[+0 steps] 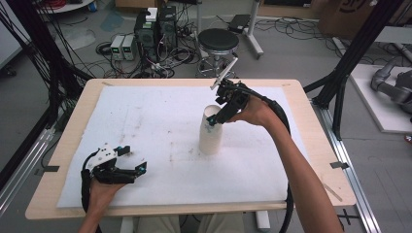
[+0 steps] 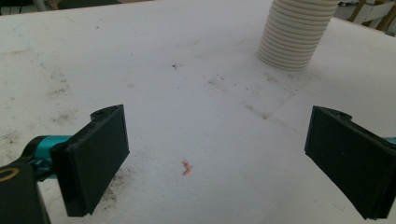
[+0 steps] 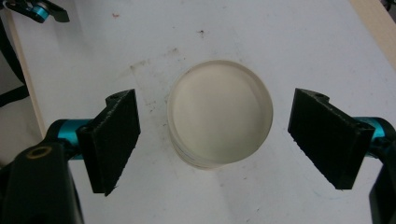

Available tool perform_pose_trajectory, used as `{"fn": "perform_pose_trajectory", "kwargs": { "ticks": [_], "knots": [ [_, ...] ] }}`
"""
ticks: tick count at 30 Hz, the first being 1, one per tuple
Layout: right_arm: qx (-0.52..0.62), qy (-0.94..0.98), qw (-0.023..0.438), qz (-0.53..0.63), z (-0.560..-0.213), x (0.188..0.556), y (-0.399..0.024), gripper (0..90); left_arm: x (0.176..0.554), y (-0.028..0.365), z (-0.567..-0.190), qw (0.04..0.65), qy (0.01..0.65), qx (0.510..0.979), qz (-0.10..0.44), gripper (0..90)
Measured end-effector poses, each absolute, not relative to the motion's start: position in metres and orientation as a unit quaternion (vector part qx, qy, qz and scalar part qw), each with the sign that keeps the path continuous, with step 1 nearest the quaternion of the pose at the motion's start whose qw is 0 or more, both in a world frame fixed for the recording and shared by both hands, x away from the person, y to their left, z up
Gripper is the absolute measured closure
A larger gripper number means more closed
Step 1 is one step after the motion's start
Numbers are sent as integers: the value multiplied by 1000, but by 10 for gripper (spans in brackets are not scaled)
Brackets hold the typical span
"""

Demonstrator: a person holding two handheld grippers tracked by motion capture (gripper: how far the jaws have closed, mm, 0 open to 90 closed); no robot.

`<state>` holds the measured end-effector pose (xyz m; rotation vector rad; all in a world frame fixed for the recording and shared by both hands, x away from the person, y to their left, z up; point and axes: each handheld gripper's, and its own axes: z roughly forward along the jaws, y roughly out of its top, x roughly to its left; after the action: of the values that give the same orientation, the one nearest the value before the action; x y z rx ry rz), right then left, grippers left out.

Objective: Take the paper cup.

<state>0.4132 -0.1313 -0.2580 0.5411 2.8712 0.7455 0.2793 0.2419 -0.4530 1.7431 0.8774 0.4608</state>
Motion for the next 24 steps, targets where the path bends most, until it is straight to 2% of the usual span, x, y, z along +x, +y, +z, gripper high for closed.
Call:
{"fn": "perform_pose_trajectory", "kwargs": {
  "ticks": [5, 8, 13, 18, 24],
  "knots": [
    [181, 952, 62, 239, -261, 415, -128, 174, 280, 242, -453, 537, 369, 734, 193, 63],
    [179, 953, 61, 235, -261, 416, -128, 258, 280, 242, -453, 538, 369, 733, 193, 62],
    [184, 954, 60, 231, -263, 417, -128, 258, 280, 243, -453, 537, 368, 735, 192, 63],
    [188, 954, 62, 225, -263, 418, -127, 352, 280, 243, -453, 536, 368, 735, 193, 62],
    [189, 954, 62, 226, -263, 418, -126, 368, 280, 243, -453, 537, 369, 734, 192, 63]
  ]
}}
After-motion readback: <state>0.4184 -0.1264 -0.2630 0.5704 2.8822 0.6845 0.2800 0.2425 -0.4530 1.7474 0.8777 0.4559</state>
